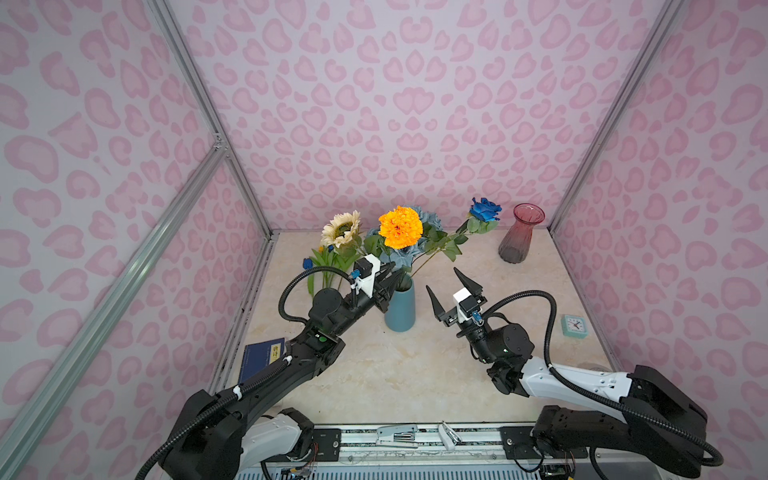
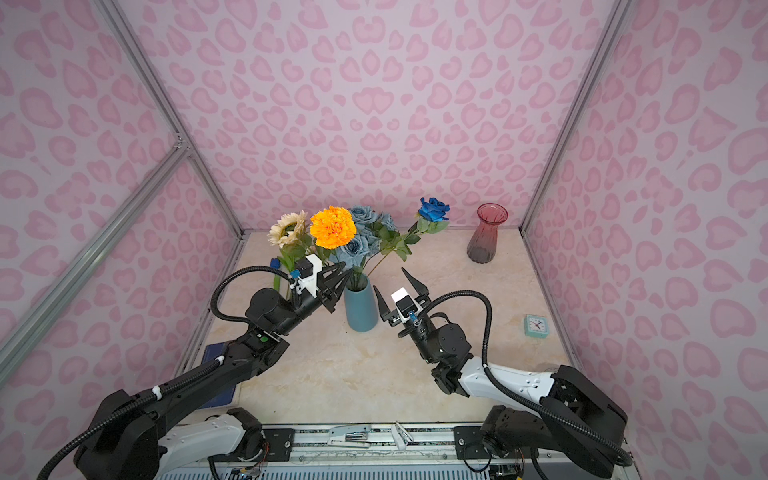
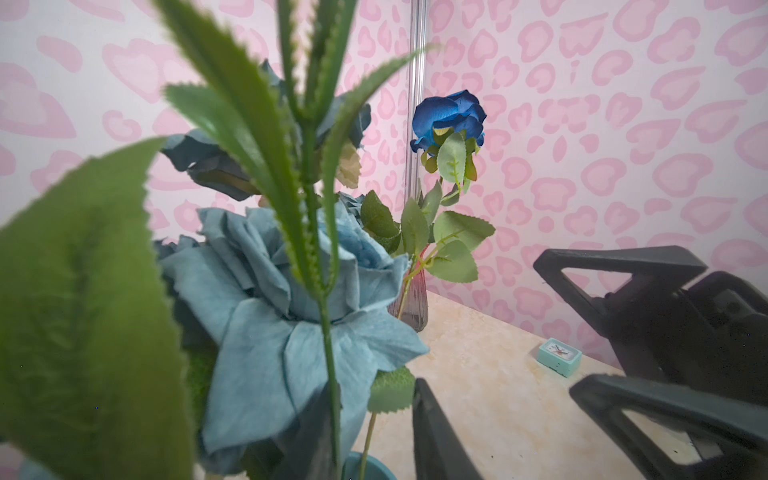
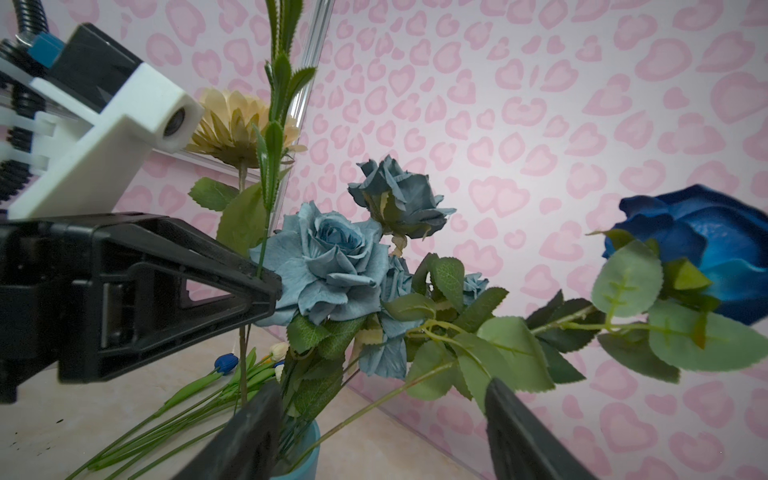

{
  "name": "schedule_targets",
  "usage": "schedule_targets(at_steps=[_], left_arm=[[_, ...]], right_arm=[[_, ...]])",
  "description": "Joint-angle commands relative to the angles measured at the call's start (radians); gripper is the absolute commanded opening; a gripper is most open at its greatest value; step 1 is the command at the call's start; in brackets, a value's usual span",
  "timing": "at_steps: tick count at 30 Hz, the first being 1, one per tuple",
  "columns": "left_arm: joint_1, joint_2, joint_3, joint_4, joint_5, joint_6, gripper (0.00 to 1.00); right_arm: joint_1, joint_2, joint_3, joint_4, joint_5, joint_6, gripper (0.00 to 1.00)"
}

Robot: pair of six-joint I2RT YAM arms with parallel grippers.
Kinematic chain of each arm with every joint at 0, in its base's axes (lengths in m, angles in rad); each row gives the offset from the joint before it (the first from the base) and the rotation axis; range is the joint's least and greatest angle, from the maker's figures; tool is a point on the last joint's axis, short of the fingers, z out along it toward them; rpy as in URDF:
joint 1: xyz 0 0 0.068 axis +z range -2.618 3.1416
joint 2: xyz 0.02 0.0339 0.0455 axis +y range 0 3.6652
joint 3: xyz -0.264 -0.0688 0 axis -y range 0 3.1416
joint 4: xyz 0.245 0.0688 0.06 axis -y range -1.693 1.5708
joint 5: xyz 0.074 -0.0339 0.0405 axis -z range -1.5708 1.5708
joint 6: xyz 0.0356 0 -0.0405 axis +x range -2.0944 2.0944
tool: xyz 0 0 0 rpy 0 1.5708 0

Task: Arrange the flowers into the vase
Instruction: 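Lower the marigold stem into the teal vase and open the left gripper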

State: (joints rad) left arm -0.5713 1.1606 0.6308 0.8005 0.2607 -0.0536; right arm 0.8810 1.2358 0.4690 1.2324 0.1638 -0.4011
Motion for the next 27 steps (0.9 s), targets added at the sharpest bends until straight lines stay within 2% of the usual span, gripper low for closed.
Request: schedule_targets(at_steps=[1, 7, 9, 10, 13, 19, 23, 27], left_arm=[[-0.001, -0.019, 0.006, -0.01, 0.0, -0.002, 0.33], [-0.008, -0.068, 0.001, -0.063, 0.012, -0.003, 0.23], [-0.01, -0.07, 0.002, -0.092, 0.017, 0.0, 0.07], [-0.01, -0.07, 0.004, -0.103, 0.022, 0.0, 0.05], [-0.013, -0.068, 0.006, -0.131, 0.036, -0.011, 0.11], [-0.016, -0.074, 0.055, -0.233, 0.07, -0.008, 0.03], [-0.016, -0.086, 0.075, -0.314, 0.068, -0.005, 0.03], [-0.016, -0.117, 0.045, -0.326, 0.038, 0.002, 0.04]], right_arm=[[-0.001, 0.008, 0.005, 0.01, -0.004, 0.008, 0.76], [-0.001, 0.01, 0.004, 0.014, -0.004, 0.013, 0.76], [-0.001, 0.014, 0.004, 0.023, -0.006, 0.015, 0.76], [-0.001, 0.016, 0.005, 0.022, -0.006, 0.015, 0.76], [-0.001, 0.011, 0.005, 0.021, -0.012, 0.016, 0.76], [-0.001, -0.007, 0.001, 0.003, -0.012, 0.016, 0.76], [-0.001, -0.013, -0.007, 0.007, -0.006, 0.018, 0.76], [-0.001, -0.004, -0.009, 0.017, -0.007, 0.022, 0.76]])
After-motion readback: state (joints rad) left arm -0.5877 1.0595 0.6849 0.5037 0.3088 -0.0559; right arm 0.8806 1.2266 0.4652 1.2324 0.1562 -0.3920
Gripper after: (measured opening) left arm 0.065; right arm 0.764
